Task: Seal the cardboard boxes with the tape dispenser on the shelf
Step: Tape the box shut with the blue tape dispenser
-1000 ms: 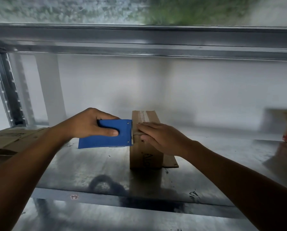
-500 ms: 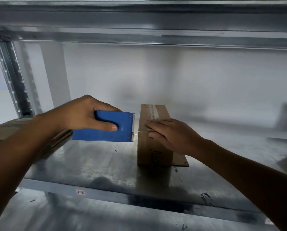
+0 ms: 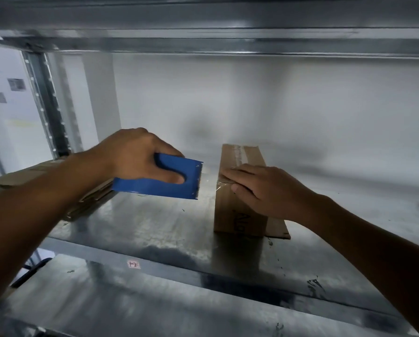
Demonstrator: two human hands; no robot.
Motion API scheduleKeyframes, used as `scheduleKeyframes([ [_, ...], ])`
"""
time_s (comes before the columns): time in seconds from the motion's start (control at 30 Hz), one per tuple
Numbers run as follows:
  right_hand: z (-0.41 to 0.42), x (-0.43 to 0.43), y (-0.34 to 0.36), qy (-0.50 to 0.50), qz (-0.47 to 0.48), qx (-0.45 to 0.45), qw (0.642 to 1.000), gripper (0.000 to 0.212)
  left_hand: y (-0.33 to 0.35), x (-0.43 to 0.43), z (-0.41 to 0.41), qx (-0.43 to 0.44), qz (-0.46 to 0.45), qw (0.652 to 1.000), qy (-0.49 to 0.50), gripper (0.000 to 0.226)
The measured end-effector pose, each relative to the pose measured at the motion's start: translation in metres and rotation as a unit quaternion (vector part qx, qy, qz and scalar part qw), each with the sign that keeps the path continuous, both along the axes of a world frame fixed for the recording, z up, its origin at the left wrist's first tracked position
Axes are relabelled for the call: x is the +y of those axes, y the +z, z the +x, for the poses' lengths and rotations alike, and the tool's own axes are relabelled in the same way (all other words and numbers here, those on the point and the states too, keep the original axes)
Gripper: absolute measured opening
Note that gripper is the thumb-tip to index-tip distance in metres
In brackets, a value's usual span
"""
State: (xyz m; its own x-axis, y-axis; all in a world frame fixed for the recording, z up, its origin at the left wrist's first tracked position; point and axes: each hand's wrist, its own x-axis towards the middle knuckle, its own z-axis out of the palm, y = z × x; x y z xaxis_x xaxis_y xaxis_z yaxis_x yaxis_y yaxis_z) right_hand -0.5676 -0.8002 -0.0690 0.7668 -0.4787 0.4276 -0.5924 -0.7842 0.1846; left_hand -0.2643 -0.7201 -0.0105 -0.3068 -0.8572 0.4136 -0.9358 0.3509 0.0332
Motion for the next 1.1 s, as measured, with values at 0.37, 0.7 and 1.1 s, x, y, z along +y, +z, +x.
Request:
scheduleKeyframes([
  [0.37,0.032,0.006,-0.013,-0.070,-0.058,-0.049,0.995,0.061,-0.019,-0.011,-0.045,-0.142,-0.093,0.976,0.137,0.060],
  [0.7,0.042,0.008,-0.006,-0.135,-0.044,-0.023,0.990,0.050,-0.016,-0.012,-0.068,-0.172,-0.092,0.956,0.219,0.045],
  [1.1,0.032,0.020,-0.003,-0.126,-0.071,-0.018,0.989,0.056,-0.038,-0.006,-0.021,-0.091,-0.045,0.943,0.318,0.052],
])
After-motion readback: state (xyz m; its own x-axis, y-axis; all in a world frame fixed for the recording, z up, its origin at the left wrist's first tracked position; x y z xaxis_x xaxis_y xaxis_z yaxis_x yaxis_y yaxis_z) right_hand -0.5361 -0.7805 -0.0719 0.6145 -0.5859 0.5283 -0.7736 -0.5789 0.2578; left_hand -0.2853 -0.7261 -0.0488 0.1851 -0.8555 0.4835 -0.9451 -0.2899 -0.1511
